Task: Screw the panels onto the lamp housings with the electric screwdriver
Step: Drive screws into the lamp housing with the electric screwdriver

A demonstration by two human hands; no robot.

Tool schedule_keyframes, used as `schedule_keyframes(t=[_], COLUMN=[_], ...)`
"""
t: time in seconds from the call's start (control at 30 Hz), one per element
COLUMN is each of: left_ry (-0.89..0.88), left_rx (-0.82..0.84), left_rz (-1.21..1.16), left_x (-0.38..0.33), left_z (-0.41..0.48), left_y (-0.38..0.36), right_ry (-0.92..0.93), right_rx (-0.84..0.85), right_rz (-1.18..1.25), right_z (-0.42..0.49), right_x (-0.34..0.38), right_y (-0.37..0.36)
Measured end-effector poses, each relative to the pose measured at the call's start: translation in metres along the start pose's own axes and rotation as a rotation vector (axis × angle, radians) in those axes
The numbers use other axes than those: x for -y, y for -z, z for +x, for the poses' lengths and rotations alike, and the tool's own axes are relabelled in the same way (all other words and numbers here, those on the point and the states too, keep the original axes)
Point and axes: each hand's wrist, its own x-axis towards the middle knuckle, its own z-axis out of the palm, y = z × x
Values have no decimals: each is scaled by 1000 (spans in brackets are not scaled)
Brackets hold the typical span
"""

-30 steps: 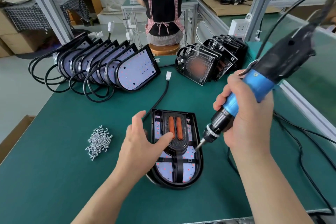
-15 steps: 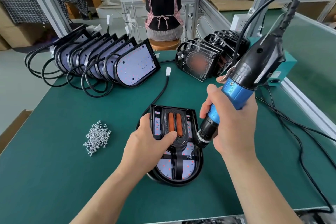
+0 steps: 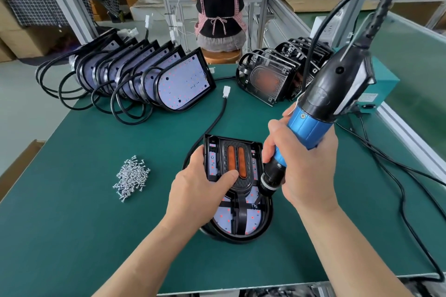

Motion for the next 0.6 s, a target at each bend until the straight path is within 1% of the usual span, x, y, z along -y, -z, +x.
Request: schedule_keyframes(t=[0.17, 0.3, 0.4, 0.43, 0.5, 0.6], left_ry=[11, 29, 22, 18, 6, -26], left_rx=[-14, 8, -8, -6, 3, -24], left_rz=[6, 15, 7, 11, 13, 58], left_x=[-5, -7, -8, -7, -6, -1], left_z=[-3, -5, -6, -5, -6, -6], left_y=[2, 4, 1, -1, -2, 3], right_ry=[-18, -76, -59, -50, -54, -30], right_rx=[99, 292, 383, 384, 330, 134], right_rz=[37, 158, 184, 216, 322, 371], right_z=[-1, 7, 17, 22, 32, 41], right_x=[1, 9, 20, 24, 34, 47], right_y=[-1, 6, 7, 6, 3, 0])
